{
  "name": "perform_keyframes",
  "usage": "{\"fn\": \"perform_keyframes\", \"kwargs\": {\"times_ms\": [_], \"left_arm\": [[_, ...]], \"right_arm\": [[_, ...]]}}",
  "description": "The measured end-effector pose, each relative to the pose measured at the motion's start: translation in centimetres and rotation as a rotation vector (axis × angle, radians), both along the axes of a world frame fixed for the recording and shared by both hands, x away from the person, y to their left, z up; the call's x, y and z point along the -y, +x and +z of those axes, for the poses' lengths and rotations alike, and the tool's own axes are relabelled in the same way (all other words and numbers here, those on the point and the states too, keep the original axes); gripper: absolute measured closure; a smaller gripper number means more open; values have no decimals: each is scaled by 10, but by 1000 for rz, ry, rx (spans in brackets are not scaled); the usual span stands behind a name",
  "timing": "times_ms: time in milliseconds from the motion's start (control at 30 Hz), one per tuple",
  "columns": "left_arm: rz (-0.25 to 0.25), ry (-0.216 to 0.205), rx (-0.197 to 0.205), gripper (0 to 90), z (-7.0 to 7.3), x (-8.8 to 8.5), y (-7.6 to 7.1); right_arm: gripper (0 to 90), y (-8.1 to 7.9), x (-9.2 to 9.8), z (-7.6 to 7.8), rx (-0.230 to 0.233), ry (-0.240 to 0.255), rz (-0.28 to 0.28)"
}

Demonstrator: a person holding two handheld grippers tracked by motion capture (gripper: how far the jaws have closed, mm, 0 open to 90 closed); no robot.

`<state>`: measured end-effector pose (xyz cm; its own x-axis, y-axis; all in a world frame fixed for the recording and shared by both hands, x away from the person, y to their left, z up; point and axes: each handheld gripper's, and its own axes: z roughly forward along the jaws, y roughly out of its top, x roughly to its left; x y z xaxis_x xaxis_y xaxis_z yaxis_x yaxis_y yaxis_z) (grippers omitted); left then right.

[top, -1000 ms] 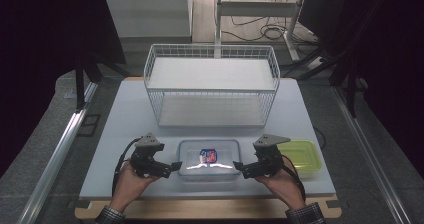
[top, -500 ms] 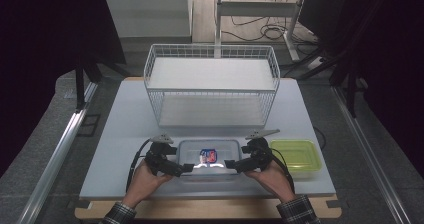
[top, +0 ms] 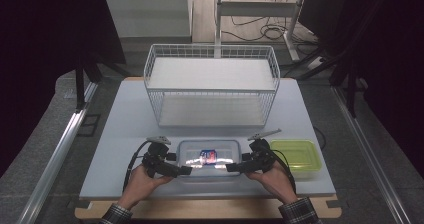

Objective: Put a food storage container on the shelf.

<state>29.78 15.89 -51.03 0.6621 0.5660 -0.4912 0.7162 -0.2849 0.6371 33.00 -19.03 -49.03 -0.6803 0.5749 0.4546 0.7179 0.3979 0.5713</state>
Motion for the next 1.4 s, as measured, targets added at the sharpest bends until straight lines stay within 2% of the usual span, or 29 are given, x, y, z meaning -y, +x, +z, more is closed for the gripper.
{"fn": "perform_keyframes", "kwargs": {"times_ms": [100,133,167,200,267,367,433,567,633,733,800,867,967,1167,1300,1400], "left_arm": [[-7,3,5,183,1,-2,-3],[-3,4,8,222,2,-2,-5],[25,-17,8,222,4,-4,-7],[41,-43,11,347,5,-9,-8],[65,-82,42,428,7,-14,-11],[81,-82,51,450,10,-12,-12],[93,-99,50,457,10,-13,-13],[96,-99,60,465,10,-13,-16],[98,-92,68,466,11,-12,-18],[99,-87,68,465,11,-13,-21],[96,-78,79,466,11,-12,-24],[94,-63,85,464,13,-12,-26],[94,-61,92,447,11,-11,-28],[92,-77,72,438,8,-12,-28],[90,-106,21,436,2,-13,-29],[95,-106,20,439,3,-13,-30]], "right_arm": [[211,-3,2,2,-2,-6,10],[250,-5,3,4,-3,-10,13],[250,-5,3,4,-3,-10,13],[370,-7,9,10,19,20,-29],[455,-9,15,16,47,49,-48],[522,-13,18,21,92,63,-85],[539,-14,18,23,103,68,-97],[545,-19,19,23,115,78,-124],[537,-20,20,22,99,91,-127],[487,-22,19,15,51,83,-102],[491,-24,20,13,53,101,-106],[494,-25,19,16,63,82,-91],[496,-26,19,15,65,92,-97],[497,-26,20,14,64,103,-101],[495,-28,20,14,63,99,-100],[496,-27,21,13,57,100,-99]]}}
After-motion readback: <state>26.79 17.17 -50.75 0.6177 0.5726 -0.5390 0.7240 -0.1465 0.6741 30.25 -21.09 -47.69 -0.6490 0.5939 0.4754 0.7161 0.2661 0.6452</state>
